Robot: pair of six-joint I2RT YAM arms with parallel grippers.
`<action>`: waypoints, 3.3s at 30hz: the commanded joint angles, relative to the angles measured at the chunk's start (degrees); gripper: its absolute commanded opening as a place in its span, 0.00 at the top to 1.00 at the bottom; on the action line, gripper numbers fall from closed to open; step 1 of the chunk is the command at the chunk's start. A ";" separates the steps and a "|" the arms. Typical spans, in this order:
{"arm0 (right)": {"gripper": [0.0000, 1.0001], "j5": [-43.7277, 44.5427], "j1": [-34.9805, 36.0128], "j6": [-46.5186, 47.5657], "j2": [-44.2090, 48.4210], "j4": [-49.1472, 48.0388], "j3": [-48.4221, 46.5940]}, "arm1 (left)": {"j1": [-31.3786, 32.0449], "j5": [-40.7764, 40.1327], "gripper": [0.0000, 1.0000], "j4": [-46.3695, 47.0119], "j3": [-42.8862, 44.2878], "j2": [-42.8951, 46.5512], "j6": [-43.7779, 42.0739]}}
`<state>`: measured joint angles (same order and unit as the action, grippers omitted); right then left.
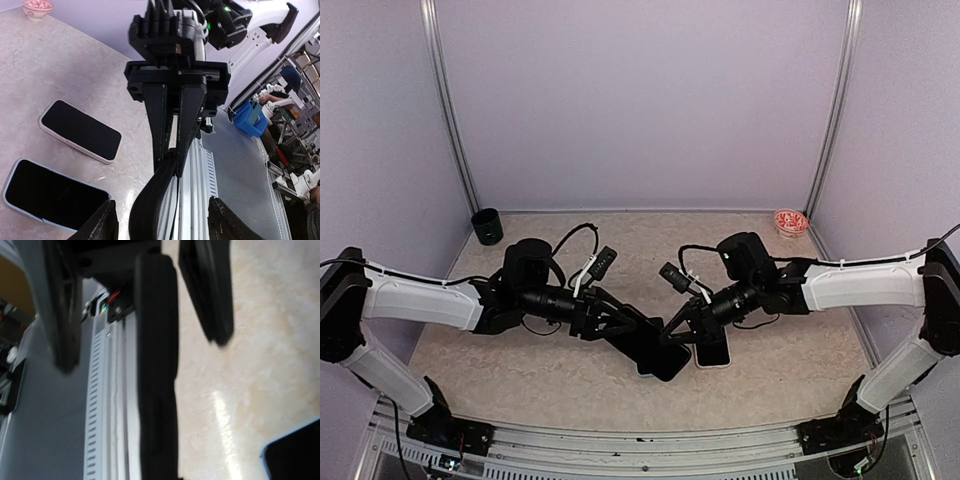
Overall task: Put the phone into the phone case
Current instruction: Pass from the left arm to the right, then pass from the right arm to the left, then place the phone with the phone case at the center of the board.
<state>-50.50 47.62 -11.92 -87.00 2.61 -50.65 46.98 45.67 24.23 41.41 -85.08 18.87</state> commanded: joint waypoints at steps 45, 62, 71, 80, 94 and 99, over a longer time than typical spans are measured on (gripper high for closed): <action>1.00 17.23 -0.38 -32.57 4.38 -49.40 16.42 | 0.91 -10.32 0.78 48.37 -5.82 -12.92 29.15; 0.51 21.28 -0.42 -25.04 8.26 -35.34 14.78 | 0.27 -11.64 1.00 29.80 -6.16 -5.70 28.13; 0.42 27.80 -0.85 -19.24 13.50 -24.22 14.46 | -5.21 -11.64 1.00 -4.15 -2.07 6.38 24.74; 0.41 30.66 -1.00 -16.69 15.31 -19.45 13.85 | -10.70 -5.97 1.00 -18.01 -0.70 6.67 22.85; 0.41 32.39 -1.01 -15.64 19.42 -17.07 16.09 | -16.18 -4.71 0.99 -35.45 4.26 -1.70 12.73; 0.41 32.37 -1.03 -16.06 19.23 -18.33 16.99 | -18.15 -4.56 0.99 -37.45 5.06 -3.76 10.71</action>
<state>-18.74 46.85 -28.12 -68.42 -15.68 -34.72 30.39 38.59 -11.99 44.14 -88.07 32.64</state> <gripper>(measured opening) 0.586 0.098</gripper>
